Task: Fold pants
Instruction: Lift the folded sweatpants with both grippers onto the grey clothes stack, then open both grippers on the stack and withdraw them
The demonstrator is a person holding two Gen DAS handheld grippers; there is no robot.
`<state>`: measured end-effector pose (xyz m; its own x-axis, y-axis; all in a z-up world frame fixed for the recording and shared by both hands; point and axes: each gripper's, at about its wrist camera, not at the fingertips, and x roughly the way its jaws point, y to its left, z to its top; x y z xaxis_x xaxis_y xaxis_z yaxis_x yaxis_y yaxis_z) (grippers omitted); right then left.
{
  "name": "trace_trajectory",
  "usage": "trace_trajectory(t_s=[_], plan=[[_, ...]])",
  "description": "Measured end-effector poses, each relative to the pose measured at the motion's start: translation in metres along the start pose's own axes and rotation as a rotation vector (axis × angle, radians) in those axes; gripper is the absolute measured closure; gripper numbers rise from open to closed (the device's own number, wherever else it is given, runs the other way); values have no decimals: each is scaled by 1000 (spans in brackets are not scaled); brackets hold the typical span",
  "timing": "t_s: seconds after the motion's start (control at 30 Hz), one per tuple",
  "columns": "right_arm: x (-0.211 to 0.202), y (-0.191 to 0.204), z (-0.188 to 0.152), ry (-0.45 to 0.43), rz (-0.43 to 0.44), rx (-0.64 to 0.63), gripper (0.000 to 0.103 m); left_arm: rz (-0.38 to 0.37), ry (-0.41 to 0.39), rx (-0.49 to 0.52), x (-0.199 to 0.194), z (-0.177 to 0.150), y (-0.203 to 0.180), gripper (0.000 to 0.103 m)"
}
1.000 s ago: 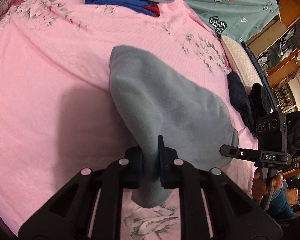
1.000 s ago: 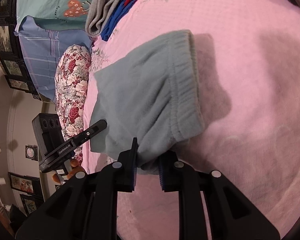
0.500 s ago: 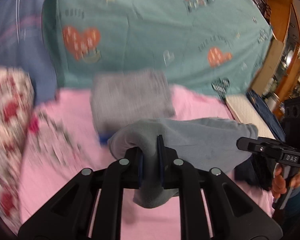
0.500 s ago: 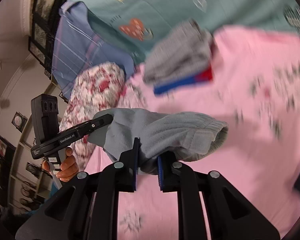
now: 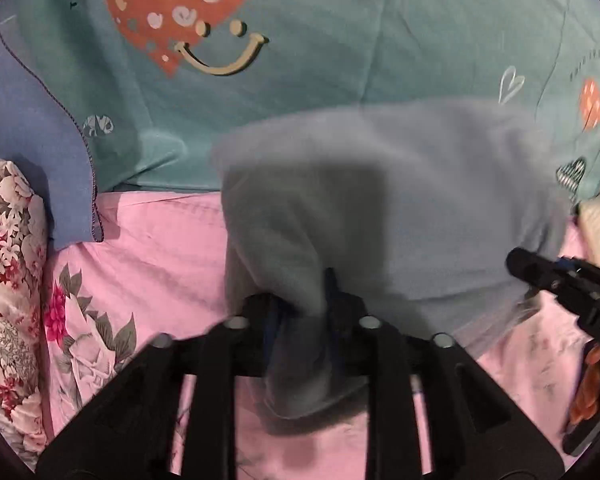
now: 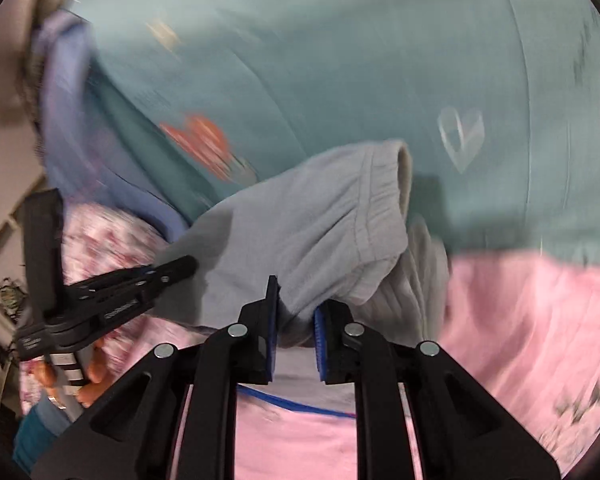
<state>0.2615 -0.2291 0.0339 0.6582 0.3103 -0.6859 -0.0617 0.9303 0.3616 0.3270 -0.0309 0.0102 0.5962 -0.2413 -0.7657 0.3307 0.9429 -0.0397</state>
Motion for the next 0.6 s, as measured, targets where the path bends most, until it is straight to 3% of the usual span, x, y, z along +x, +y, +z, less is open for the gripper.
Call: trace_trajectory(t_s=[0.03, 0.07, 0.1, 0.2, 0.27, 0.4, 0.5, 0.53, 0.6], plan=[[11, -8, -10, -4, 6, 4, 88, 12, -21, -5, -2, -2, 1, 43], [12, -13, -15, -23, 26, 10, 88, 30, -28, -24, -4, -2, 5, 10], [10, -17, -17, -46, 53, 24, 86, 30, -27, -44, -7, 0, 10, 4], [3, -22, -10, -5, 78, 68, 72, 6, -35, -83, -30, 2, 22, 5], [-16, -16, -6, -7, 59, 80, 65, 51, -83, -86, -60, -2, 26, 5], [-84, 6, -12, -118, 18, 32, 50, 201, -228, -31, -136, -33, 14, 4], [-143, 38, -40, -182, -103, -71, 37, 274, -317, 20, -192, -75, -5, 2], [-159, 44, -51, -201, -134, -99, 26, 282, -339, 32, -205, -87, -10, 2], [-186, 57, -93, -251, -149, -153, 16, 288, -401, 49, -234, -124, -25, 2]])
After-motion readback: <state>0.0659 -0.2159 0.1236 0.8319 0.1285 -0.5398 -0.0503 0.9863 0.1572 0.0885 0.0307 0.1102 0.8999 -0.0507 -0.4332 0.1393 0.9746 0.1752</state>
